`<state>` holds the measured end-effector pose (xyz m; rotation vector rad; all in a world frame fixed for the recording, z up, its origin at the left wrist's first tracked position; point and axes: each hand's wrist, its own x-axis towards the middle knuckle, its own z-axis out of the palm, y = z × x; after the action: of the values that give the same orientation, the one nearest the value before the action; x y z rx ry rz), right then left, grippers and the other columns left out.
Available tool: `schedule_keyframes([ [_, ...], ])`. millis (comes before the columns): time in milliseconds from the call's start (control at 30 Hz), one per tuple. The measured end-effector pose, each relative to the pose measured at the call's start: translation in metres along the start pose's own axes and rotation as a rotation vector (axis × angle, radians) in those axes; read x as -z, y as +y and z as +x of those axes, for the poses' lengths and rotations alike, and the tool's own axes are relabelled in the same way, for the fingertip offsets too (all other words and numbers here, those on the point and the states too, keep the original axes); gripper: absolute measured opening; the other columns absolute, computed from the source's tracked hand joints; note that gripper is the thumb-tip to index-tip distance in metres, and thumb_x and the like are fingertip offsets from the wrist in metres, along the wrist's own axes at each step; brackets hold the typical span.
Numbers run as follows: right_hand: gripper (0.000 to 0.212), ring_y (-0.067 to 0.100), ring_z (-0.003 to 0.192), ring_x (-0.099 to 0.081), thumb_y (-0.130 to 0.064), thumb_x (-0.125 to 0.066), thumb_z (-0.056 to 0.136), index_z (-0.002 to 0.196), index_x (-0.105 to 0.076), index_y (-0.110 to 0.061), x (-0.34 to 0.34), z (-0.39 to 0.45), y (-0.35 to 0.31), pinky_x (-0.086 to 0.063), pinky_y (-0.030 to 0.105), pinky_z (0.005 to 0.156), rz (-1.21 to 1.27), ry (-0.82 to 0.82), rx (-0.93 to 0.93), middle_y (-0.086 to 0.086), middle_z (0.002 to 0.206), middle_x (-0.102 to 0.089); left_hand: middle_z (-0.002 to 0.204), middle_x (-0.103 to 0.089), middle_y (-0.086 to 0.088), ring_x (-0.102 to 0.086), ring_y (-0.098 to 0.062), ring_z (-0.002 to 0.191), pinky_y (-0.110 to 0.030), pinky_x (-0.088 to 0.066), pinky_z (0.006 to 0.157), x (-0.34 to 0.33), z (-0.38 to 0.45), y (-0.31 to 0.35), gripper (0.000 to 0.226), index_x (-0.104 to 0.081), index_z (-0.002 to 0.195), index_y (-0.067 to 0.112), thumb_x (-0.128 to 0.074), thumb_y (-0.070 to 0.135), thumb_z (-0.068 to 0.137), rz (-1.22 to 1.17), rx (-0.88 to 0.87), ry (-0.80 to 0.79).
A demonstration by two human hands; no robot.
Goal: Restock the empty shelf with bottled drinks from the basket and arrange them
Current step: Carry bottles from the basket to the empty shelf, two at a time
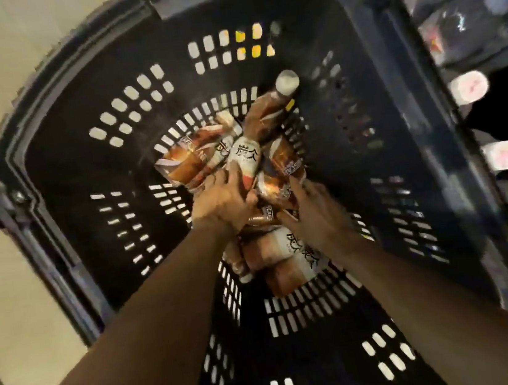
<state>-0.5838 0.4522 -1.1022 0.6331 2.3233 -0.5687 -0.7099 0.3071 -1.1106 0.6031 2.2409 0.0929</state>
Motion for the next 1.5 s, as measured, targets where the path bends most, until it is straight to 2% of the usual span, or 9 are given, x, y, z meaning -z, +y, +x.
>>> schedule_keyframes([
  [300,0.072,0.031,0.135,-0.039,-0.038,-0.072,0.093,0.15,-0.03,-0.026,-0.021,0.023,0.01,-0.04,0.044,0.109,0.068,0.031,-0.035,0.013,0.146,-0.039,0.148,-0.042,-0.018,-0.044,-0.035,0.134,-0.049,-0.037,0.113,-0.032,0.034,-0.007,0.087,-0.017,0.157,0.016,-0.067,0.044,0.092,-0.496,0.14,0.07],
  [500,0.07,0.029,0.135,-0.044,-0.023,-0.076,0.09,0.146,-0.037,-0.008,-0.019,0.025,0.012,-0.036,0.038,0.111,0.132,0.045,-0.093,0.014,0.144,-0.045,0.144,-0.049,-0.008,-0.047,-0.027,0.132,-0.049,-0.039,0.113,-0.027,0.042,-0.01,0.087,-0.035,0.148,0.018,-0.084,0.038,0.078,-0.641,0.177,0.074],
  [667,0.061,0.028,0.125,-0.059,-0.032,-0.079,0.088,0.139,-0.05,-0.017,-0.017,0.018,0.014,-0.05,0.043,0.102,0.26,0.043,-0.116,0.007,0.134,-0.062,0.139,-0.053,-0.007,-0.05,-0.028,0.129,-0.051,-0.044,0.109,-0.02,0.042,-0.01,0.082,-0.039,0.145,0.02,-0.084,0.03,0.077,-0.672,0.212,0.063],
  [867,0.053,0.022,0.11,-0.066,-0.041,-0.083,0.082,0.127,-0.066,-0.018,-0.002,-0.002,0.003,-0.054,0.034,0.089,0.497,0.171,-0.177,0.005,0.119,-0.071,0.132,-0.058,-0.005,-0.056,-0.02,0.111,-0.036,-0.05,0.089,-0.011,0.019,-0.007,0.069,-0.041,0.144,0.02,-0.077,0.027,0.086,-0.712,0.297,0.024],
  [967,0.06,0.019,0.101,-0.067,-0.049,-0.09,0.072,0.122,-0.069,-0.023,0.007,-0.005,-0.006,-0.06,0.038,0.085,0.629,0.262,-0.23,0.002,0.113,-0.072,0.134,-0.058,-0.006,-0.059,-0.024,0.116,-0.044,-0.053,0.097,-0.003,0.0,-0.007,0.072,-0.041,0.146,0.02,-0.079,0.027,0.084,-0.775,0.366,0.003],
  [1133,0.057,0.008,0.093,-0.069,-0.023,-0.093,0.071,0.123,-0.069,-0.021,0.039,-0.025,-0.01,-0.058,0.019,0.078,0.856,0.341,-0.246,-0.006,0.108,-0.073,0.125,-0.062,0.001,-0.06,-0.02,0.108,-0.042,-0.054,0.098,0.01,-0.044,-0.011,0.078,-0.042,0.148,0.022,-0.082,0.025,0.081,-0.824,0.439,-0.001],
  [1200,0.051,0.007,0.088,-0.072,-0.018,-0.093,0.069,0.114,-0.071,-0.026,0.057,-0.042,-0.014,-0.063,0.029,0.077,1.012,0.363,-0.251,-0.008,0.1,-0.074,0.122,-0.066,-0.001,-0.065,-0.02,0.103,-0.04,-0.057,0.094,0.017,-0.062,-0.008,0.074,-0.049,0.143,0.021,-0.084,0.025,0.078,-0.875,0.483,0.002],
  [1367,0.042,0.006,0.089,-0.071,-0.014,-0.09,0.074,0.11,-0.071,-0.024,0.107,-0.085,-0.029,-0.057,0.016,0.068,1.129,0.421,-0.163,-0.006,0.099,-0.074,0.095,-0.072,-0.003,-0.072,-0.025,0.085,-0.04,-0.062,0.082,0.052,-0.103,0.014,0.045,-0.064,0.111,0.019,-0.087,0.03,0.073,-0.94,0.602,0.035],
  [1500,0.037,0.002,0.086,-0.072,-0.012,-0.09,0.074,0.099,-0.07,-0.03,0.151,-0.117,-0.044,-0.058,0.018,0.073,1.152,0.452,-0.09,-0.011,0.091,-0.077,0.097,-0.074,-0.006,-0.072,-0.032,0.091,-0.048,-0.059,0.087,0.075,-0.15,0.017,0.036,-0.068,0.098,0.013,-0.086,0.03,0.071,-0.985,0.578,0.095],
])
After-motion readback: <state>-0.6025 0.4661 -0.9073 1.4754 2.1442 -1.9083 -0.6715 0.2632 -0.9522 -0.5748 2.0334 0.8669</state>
